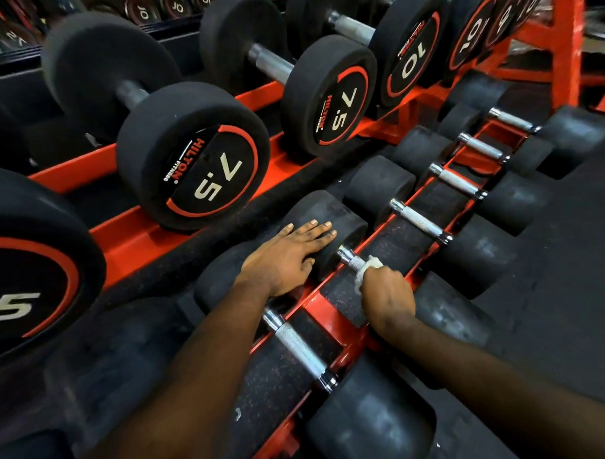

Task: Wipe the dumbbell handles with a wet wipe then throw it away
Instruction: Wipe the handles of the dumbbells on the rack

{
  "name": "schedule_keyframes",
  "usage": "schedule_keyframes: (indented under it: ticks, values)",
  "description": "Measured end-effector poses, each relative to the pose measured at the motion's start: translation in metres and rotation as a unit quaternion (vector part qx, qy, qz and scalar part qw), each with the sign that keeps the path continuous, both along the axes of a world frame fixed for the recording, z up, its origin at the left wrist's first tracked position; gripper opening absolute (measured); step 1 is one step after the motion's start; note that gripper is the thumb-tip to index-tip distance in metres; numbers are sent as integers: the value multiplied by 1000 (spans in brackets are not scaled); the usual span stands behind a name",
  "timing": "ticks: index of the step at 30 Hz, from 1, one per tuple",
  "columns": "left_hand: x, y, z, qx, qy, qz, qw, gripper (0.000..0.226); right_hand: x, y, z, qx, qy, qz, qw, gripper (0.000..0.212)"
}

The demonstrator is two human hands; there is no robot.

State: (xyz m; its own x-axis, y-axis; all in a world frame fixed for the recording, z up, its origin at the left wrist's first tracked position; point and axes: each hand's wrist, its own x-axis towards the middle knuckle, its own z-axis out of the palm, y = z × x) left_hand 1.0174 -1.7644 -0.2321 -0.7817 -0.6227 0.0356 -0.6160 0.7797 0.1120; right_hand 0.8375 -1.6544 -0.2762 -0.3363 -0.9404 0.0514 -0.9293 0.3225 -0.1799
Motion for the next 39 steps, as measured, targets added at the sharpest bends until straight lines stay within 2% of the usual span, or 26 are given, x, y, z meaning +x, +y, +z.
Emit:
schedule_keyframes:
  ticks: [1, 4, 8, 10, 14, 16, 19, 21, 23, 25, 30, 33, 36, 39]
  values:
    - [0, 0, -1, 3, 1, -1, 1000, 71, -1, -5, 3, -19, -7, 8, 1000, 26]
    - [1, -1, -3, 2, 2, 0, 1000, 72, -2, -25, 11, -42, -13, 27, 999, 49]
    - [1, -4, -3, 2, 3, -1, 1000, 73, 1, -28, 18, -18, 5, 84, 996, 23]
    - [0, -3, -3, 3, 2, -3, 1000, 73, -3, -17, 15, 0, 30, 75, 997, 24]
    - [-1, -1, -2, -1, -3, 1, 1000, 73, -10, -1, -2, 62, 3, 5, 998, 26]
    - [-1, -2, -4, -3, -2, 3, 1000, 73, -4, -3, -5, 86, 7, 11, 996, 30]
    - [0, -3, -5, -1, 2, 2, 1000, 73, 10, -20, 3, 33, -37, 48, 998, 38]
    - [1, -3, -6, -3, 3, 0, 1000, 73, 14, -32, 11, -3, -73, 45, 996, 35]
    - [1, -3, -6, -1, 4, -1, 1000, 73, 12, -38, 15, -16, -71, 42, 996, 29]
    - [1, -4, -5, -4, 3, -1, 1000, 73, 5, -33, 18, -11, -45, 52, 998, 27]
    - [0, -3, -4, -2, 1, 1, 1000, 73, -17, -4, 15, 73, 39, 57, 995, 29]
    - [-2, -1, -3, -2, 7, 0, 1000, 73, -19, -9, 18, 97, 20, 37, 994, 28]
    - [0, -2, -2, 3, 8, 1, 1000, 72, -10, -25, 20, 61, -38, 23, 997, 25]
    - [1, -2, -5, 9, 9, 4, 1000, 73, -5, -26, 15, 22, -40, 26, 999, 20]
